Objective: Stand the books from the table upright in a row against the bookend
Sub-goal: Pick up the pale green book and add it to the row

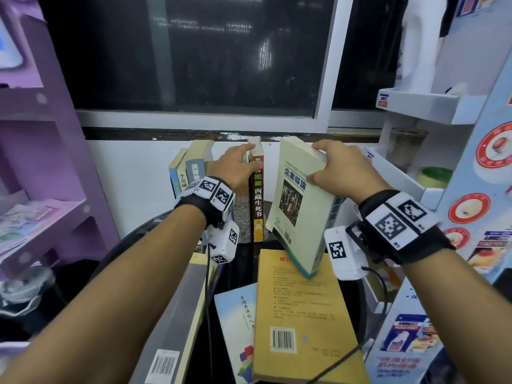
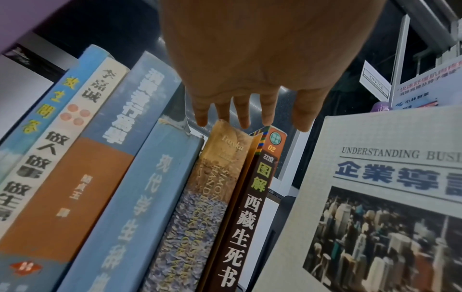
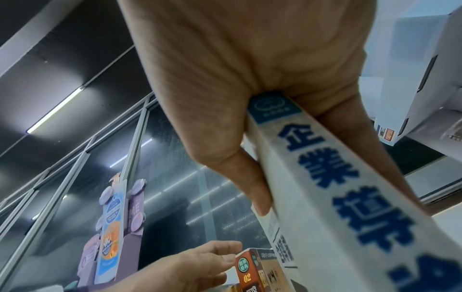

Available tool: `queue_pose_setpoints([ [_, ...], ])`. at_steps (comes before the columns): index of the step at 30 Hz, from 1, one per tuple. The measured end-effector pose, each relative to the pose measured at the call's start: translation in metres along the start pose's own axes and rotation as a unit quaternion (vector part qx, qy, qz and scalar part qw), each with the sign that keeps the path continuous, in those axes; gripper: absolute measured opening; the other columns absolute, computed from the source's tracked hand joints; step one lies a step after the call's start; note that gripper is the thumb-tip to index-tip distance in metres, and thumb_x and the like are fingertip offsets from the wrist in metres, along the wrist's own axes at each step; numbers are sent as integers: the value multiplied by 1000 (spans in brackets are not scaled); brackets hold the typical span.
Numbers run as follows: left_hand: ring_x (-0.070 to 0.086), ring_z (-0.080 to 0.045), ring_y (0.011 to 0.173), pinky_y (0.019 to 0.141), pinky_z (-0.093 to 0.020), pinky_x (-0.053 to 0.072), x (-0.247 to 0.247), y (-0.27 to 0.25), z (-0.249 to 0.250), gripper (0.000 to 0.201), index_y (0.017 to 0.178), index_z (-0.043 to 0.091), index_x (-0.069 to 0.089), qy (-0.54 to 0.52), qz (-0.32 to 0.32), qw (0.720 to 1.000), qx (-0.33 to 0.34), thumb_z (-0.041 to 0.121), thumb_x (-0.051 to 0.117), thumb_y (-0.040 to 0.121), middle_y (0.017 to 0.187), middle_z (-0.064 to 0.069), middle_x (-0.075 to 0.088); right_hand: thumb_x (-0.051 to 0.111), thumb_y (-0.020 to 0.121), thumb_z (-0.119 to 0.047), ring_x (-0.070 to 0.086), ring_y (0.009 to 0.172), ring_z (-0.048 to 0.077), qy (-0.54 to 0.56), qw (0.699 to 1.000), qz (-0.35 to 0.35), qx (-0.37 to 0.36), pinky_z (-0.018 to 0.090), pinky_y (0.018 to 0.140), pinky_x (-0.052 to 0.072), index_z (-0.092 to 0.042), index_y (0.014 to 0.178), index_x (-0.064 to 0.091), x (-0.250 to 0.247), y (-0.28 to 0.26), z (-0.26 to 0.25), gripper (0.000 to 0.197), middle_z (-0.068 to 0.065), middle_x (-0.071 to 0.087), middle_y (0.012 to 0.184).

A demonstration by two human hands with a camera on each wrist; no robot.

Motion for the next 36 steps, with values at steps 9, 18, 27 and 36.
queue_pose_setpoints([
  [9, 41, -21, 131, 111, -40, 31, 4, 30, -17, 43, 134, 30, 51, 13, 7, 999, 46, 37, 57, 92, 145, 0, 44, 65, 88, -18, 57, 110, 32, 14, 999, 32, 22, 32, 78, 45, -21, 136, 47, 21, 40, -1, 52, 12, 58, 126],
  [18, 58, -21, 115, 100, -49, 46, 3, 39, -31, 33, 111, 44, 57, -123, -49, 990, 49, 43, 67, 79, 129, 4, 59, 70, 86, -19, 58, 113, 34, 57, 997, 37, 29, 39, 85, 51, -20, 137, 46, 59, 80, -6, 56, 13, 57, 131],
  [27, 50, -14, 122, 105, -44, 43, 3, 48, -42, 31, 117, 33, 53, -133, -56, 986, 84, 26, 64, 89, 136, 3, 50, 70, 84, -19, 57, 113, 34, 87, 994, 35, 52, 41, 88, 51, -20, 139, 45, 80, 113, -7, 60, 13, 56, 131],
  [36, 53, -16, 121, 102, -41, 47, 5, 51, -47, 34, 116, 33, 54, -153, -50, 982, 102, 19, 67, 87, 135, -1, 53, 66, 80, -25, 54, 118, 32, 69, 996, 19, 58, 43, 94, 49, -31, 140, 44, 103, 125, -13, 65, 9, 52, 134],
])
Point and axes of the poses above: each hand's wrist, its own y-axis towards the middle knuckle, its own x-axis out of the palm, z = x × y, the point moved 1 cm from there along y, towards the middle knuckle
